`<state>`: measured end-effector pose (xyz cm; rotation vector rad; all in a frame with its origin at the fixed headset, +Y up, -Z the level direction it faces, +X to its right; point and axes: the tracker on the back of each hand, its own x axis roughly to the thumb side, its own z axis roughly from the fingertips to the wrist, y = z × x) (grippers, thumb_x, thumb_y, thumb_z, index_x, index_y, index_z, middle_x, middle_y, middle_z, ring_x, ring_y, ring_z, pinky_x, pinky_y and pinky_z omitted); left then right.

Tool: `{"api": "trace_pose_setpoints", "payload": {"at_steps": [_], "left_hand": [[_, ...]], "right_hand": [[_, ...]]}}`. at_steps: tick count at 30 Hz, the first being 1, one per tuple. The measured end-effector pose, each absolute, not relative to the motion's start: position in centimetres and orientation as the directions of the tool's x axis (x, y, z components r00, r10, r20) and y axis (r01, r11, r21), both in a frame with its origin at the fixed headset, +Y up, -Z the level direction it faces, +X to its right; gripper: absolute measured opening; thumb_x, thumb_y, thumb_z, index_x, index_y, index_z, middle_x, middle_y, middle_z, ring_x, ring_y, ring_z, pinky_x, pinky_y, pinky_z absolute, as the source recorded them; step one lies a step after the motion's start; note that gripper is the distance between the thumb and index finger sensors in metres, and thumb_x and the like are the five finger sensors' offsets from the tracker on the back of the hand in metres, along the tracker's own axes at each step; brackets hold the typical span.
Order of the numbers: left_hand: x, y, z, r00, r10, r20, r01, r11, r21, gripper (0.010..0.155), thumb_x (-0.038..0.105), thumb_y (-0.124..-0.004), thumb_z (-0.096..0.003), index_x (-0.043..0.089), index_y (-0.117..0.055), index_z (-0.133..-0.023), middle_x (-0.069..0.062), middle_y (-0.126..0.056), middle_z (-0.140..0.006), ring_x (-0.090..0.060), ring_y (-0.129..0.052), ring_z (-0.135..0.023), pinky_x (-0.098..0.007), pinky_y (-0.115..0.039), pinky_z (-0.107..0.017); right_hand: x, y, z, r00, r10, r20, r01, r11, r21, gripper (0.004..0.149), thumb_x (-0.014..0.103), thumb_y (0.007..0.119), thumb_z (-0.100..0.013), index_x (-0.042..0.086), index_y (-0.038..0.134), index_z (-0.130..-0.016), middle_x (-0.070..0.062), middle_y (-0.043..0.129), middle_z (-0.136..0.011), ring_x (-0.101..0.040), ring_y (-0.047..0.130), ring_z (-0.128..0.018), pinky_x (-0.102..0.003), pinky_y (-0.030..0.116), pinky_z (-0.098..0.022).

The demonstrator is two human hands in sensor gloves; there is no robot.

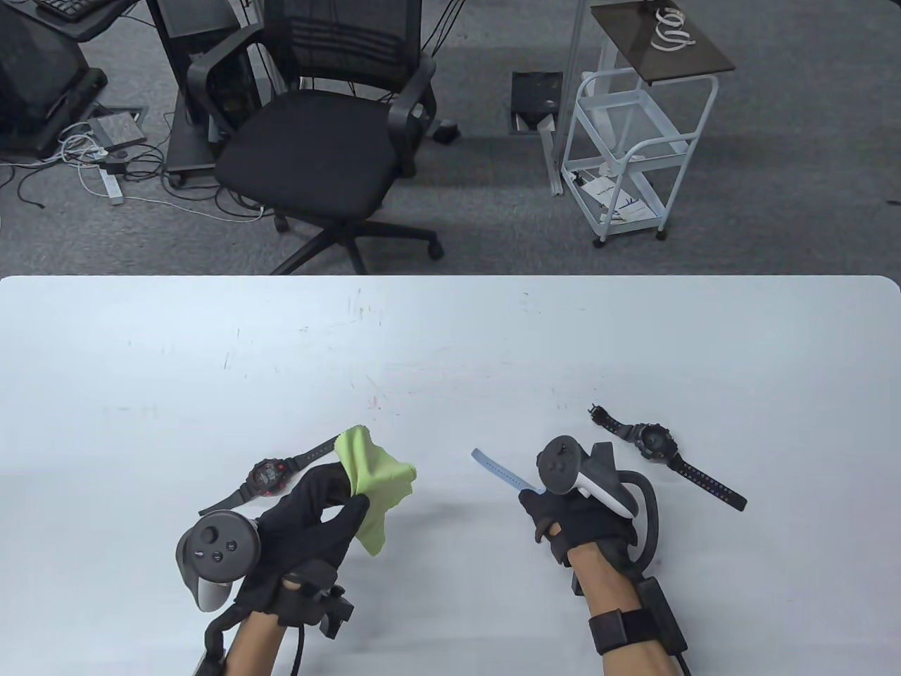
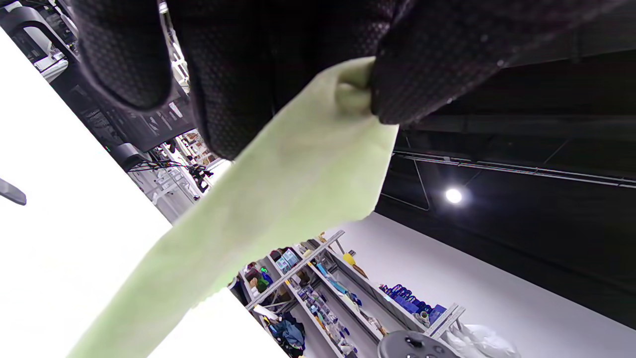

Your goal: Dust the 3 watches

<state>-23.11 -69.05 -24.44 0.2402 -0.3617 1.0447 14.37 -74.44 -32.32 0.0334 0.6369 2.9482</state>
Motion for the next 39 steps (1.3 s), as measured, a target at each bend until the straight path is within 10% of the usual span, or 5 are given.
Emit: {"api": "trace_pose_setpoints", "payload": {"at_steps": [13,25,39], "left_hand": [[-23.2,-69.0,-24.4,0.461,0.794,0.397,-0.87,0.493,0.025,0.041,0.04,-0.091,-0.0491,0.016,-0.086,-0.082,-0.012,-0.087,-0.095,-0.038,-0.101,-0.074,-0.069,-0.076,-0.06],[-23.8,-69.1,-24.7,0.463,0.811,0.357,-0.875,0.482,0.039,0.041,0.04,-0.091,-0.049,0.016,-0.086,-0.083,-0.012,-0.087,-0.095,-0.038,-0.102,-0.074,-0.068,-0.077,-0.06],[-25.1,-69.2,-24.8,0.449,0.835,0.318,-0.891,0.444,0.094,0.041,0.04,-0.091,-0.0493,0.017,-0.086,-0.083,-0.012,-0.087,-0.096,-0.037,-0.102,-0.074,-0.068,-0.077,-0.06]], "right_hand": [[14.8,-74.2,-31.9,-0.994,0.035,-0.101,-0.088,-0.805,0.587,0.091,0.066,0.08,-0.061,0.012,0.04,-0.122,-0.017,0.047,-0.121,-0.044,0.058,-0.105,-0.069,0.055,-0.069],[16.3,-75.0,-32.0,-0.998,0.004,-0.056,-0.035,-0.823,0.568,0.066,0.055,0.085,-0.058,0.023,0.059,-0.11,-0.009,0.057,-0.113,-0.033,0.065,-0.1,-0.061,0.057,-0.071],[17.2,-73.7,-31.7,-0.82,0.566,0.086,-0.457,-0.737,0.498,0.055,0.048,0.083,-0.061,0.027,0.063,-0.107,0.004,0.091,-0.088,-0.024,0.086,-0.092,-0.065,0.053,-0.074]]}}
